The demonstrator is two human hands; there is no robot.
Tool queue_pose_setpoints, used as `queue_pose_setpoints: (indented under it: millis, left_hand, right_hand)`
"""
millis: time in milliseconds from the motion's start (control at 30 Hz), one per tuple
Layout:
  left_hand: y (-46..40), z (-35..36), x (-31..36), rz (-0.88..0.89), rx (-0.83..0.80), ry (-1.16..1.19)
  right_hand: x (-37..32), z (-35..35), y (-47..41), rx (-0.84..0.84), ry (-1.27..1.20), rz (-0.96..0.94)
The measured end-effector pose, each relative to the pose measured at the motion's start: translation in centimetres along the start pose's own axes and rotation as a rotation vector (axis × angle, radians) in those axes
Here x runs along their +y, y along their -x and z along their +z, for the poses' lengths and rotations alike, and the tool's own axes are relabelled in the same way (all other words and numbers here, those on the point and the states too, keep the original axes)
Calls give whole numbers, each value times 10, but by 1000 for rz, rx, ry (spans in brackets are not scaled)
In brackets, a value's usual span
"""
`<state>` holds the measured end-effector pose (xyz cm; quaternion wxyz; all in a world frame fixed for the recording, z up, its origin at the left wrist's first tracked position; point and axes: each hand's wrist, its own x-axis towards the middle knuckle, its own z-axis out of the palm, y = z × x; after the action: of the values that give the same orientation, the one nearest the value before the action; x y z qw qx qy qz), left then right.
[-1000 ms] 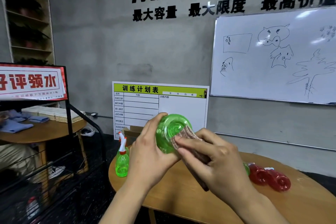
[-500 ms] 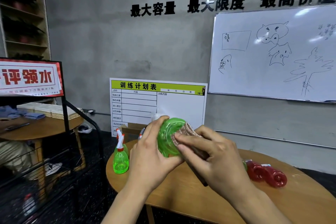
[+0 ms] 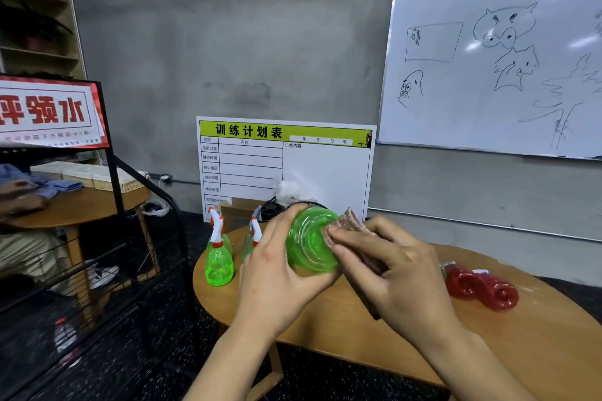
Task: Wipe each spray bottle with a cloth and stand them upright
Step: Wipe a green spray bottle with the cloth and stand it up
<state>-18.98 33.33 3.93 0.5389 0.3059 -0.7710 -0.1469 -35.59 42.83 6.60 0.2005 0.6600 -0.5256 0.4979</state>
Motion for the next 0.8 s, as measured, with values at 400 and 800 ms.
queue_pose_setpoints:
  millis: [400, 800]
  left_hand:
    - [38, 50, -56, -138, -212, 105]
    - [64, 96, -133, -346, -262, 208]
  right_hand:
    - [66, 59, 44, 10, -573, 539]
    - [127, 154, 109, -113, -702, 890]
